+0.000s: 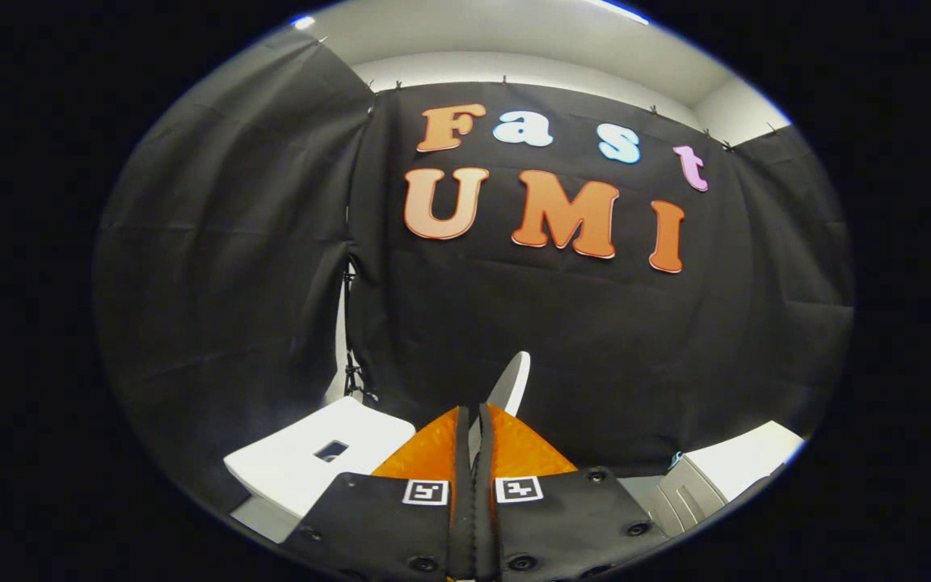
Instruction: Open the toilet lid.
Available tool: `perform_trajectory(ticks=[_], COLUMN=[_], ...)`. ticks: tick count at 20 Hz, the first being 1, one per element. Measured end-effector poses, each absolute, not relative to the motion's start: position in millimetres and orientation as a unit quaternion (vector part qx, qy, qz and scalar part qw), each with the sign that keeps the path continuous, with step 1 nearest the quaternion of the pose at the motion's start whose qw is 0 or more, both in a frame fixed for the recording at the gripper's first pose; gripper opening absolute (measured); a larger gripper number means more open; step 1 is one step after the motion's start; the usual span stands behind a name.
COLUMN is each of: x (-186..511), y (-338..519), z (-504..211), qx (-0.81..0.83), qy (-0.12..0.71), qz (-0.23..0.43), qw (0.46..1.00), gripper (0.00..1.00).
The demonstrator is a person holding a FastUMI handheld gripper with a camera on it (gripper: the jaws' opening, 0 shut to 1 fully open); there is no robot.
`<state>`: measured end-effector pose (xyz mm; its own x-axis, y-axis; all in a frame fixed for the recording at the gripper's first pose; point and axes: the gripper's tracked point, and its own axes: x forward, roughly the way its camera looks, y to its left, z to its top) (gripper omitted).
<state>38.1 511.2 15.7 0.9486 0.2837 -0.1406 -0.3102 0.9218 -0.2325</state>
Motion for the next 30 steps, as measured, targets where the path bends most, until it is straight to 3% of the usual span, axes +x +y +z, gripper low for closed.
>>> perform_trajectory(ticks=[11, 17, 20, 22, 27, 30], x=[-2.6, -4.1, -4.7, -4.4, 9.4, 27.8], y=[675.5, 690.3, 683.9, 674.0, 630.1, 573.5], z=[-22.4, -29.5, -28.1, -28.6, 7.0, 33.8], qx=[-0.138, -0.132, -0.112, -0.085, -0.02, -0.011], qy=[0.072, 0.068, 0.069, 0.081, 0.076, 0.058], qz=[0.276, 0.271, 0.272, 0.275, 0.279, 0.263], qw=[0.948, 0.951, 0.953, 0.954, 0.957, 0.963], gripper=[0.08, 0.09, 0.25, 0.27, 0.74, 0.8])
